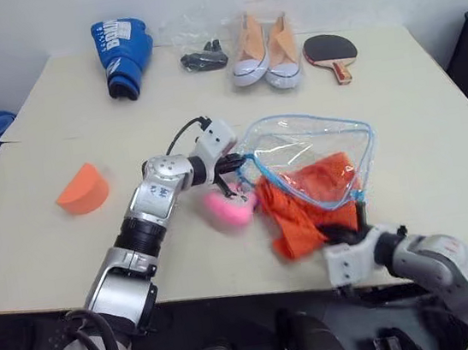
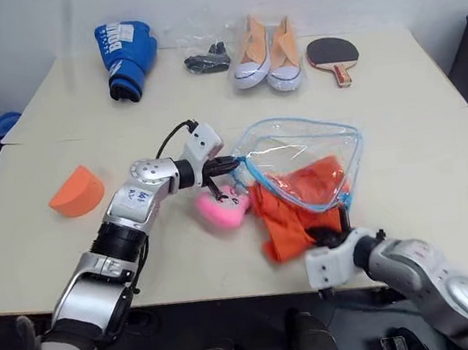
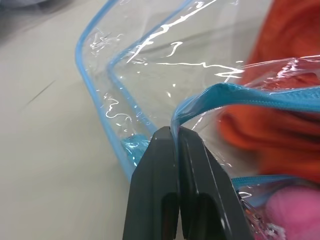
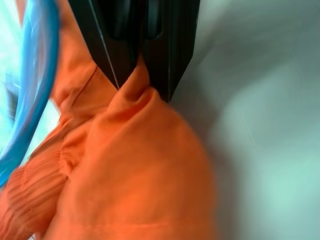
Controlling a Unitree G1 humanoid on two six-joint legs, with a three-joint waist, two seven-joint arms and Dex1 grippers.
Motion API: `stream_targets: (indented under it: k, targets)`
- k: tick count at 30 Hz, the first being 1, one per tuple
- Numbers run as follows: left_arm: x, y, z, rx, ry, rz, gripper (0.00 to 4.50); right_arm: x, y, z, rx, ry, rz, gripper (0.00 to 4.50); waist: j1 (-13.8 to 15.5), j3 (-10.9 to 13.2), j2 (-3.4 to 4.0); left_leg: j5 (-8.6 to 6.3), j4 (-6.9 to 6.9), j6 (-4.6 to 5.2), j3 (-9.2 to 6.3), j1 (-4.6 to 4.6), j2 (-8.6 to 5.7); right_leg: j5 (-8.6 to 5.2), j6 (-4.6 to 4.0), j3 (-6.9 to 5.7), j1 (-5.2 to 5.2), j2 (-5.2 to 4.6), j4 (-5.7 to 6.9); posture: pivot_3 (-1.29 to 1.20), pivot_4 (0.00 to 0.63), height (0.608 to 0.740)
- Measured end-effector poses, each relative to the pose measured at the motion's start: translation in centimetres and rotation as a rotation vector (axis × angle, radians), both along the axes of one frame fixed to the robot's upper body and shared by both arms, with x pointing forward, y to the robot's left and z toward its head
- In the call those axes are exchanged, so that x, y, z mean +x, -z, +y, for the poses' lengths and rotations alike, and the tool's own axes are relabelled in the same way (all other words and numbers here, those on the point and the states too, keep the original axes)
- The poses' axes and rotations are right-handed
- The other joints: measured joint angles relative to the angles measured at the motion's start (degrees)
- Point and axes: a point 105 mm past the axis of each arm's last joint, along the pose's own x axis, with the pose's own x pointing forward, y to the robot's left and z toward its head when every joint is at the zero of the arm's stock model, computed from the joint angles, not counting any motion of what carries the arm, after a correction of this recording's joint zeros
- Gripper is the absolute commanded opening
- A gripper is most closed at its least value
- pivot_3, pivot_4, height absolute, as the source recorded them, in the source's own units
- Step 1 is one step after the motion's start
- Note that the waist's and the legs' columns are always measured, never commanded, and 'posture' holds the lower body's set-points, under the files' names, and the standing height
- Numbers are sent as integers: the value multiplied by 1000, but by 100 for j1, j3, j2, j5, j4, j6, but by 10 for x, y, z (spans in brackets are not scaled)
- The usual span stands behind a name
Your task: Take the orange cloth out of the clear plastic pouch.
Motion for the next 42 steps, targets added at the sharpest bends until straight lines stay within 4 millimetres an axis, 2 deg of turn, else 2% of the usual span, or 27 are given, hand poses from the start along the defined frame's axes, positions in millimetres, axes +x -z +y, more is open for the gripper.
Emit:
stream_targets:
  k: [2, 5, 9, 12, 14, 16, 18, 21, 22, 26, 28, 30, 33, 34, 35, 37, 42]
  targets:
    - [6, -2, 6, 22, -9, -23, 0, -9, -2, -10, -14, -27, 18, 14, 8, 1, 1, 0, 1, 0, 0, 1, 1, 0, 0, 0, 0, 0, 1, 0, 150, 740]
    - [10, -5, 14, 50, -16, -50, 0, -8, -2, -30, -62, -10, 13, 14, 16, 1, 0, 0, 1, 1, 2, 0, 0, 0, 0, 0, 0, -2, 0, 0, 150, 740]
    - [14, -6, 30, 98, -33, -84, 0, 4, -3, -70, -103, 103, -3, 14, 19, 2, -1, 0, -1, 2, 0, -4, 1, 0, 0, -1, -3, -3, -3, 0, 150, 740]
    - [20, -9, 59, 145, -95, -102, 0, 11, -4, -106, -133, 211, -10, 14, 17, 2, -1, 0, -3, 2, 1, -2, 1, 0, 0, 0, -3, -3, -4, 0, 150, 740]
    - [21, -11, 71, 147, -120, -103, 0, 14, -4, -131, -149, 289, -10, 14, 14, 2, -1, 0, -4, 2, 1, -2, 1, 0, 0, 0, -3, -5, -5, 0, 150, 740]
    - [19, -12, 72, 140, -96, -95, 0, 17, -5, -154, -141, 379, -11, 14, 34, 2, -2, 0, -3, 4, -2, -5, -1, 0, 0, -4, -3, -9, -5, 0, 150, 740]
    - [9, -14, 66, 126, -13, -91, 0, 24, -9, -170, -14, 525, -22, 14, 29, 3, -3, 0, -3, 4, -5, -6, 2, 0, 0, -5, -3, -10, -8, 0, 150, 740]
    - [-7, -11, 54, 143, 109, -101, 0, 40, -16, -181, 273, 752, -35, 14, 15, 6, 4, 0, -1, 4, -6, -7, 7, 0, -2, -6, -5, -10, -5, 0, 150, 740]
    - [-11, -10, 50, 150, 142, -104, 0, 42, -17, -183, 321, 790, -31, 14, 12, 10, 14, 0, 0, 3, -5, -6, 7, 0, -2, -4, -5, -10, -2, 0, 150, 740]
    - [-33, -2, 39, 174, 264, -108, 0, 53, -20, -176, 563, 927, 22, 14, 0, 15, 25, 0, 1, 1, -4, -6, 11, -3, -8, -3, -12, -9, 7, 0, 150, 740]
    - [-43, 0, 31, 177, 319, -108, 0, 59, -23, -174, 631, 978, 29, 14, 2, 16, 28, 0, 3, 1, -3, -6, 9, -3, -8, -1, -13, -10, 12, 0, 150, 740]
    - [-51, 2, 27, 187, 358, -110, 0, 61, -27, -174, 643, 1000, 27, 484, 21, 16, 31, -1, 2, 2, -4, -7, 7, -3, -8, -2, -13, -11, 10, 0, 150, 740]
    - [-59, 7, 26, 185, 392, -97, 697, 63, -30, -170, 661, 998, 41, 1389, 27, 16, 31, -1, 2, 3, -6, -9, 7, -3, -8, -4, -13, -10, 8, 0, 150, 740]
    - [-60, 6, 25, 182, 398, -94, 947, 62, -30, -170, 664, 999, 50, 1675, 28, 16, 31, -2, 2, 5, -6, -9, 7, -3, -8, -4, -13, -11, 8, 0, 150, 740]
    - [-61, 5, 25, 174, 400, -91, 1353, 62, -29, -168, 665, 997, 63, 2153, 25, 16, 31, -2, 2, 5, -5, -9, 6, -3, -8, -3, -13, -10, 9, 0, 150, 740]
    - [-62, 3, 27, 162, 404, -85, 1841, 58, -30, -161, 670, 978, 91, 2716, 17, 16, 31, -2, 0, 6, -5, -8, 7, -3, -8, -3, -13, -8, 9, 0, 150, 740]
    - [-67, -8, 33, 86, 390, -76, 3482, 35, -39, -152, 710, 944, 184, 4486, 22, 16, 34, -4, 0, 8, -5, -10, 8, -3, -7, -3, -14, -7, 8, 0, 150, 740]
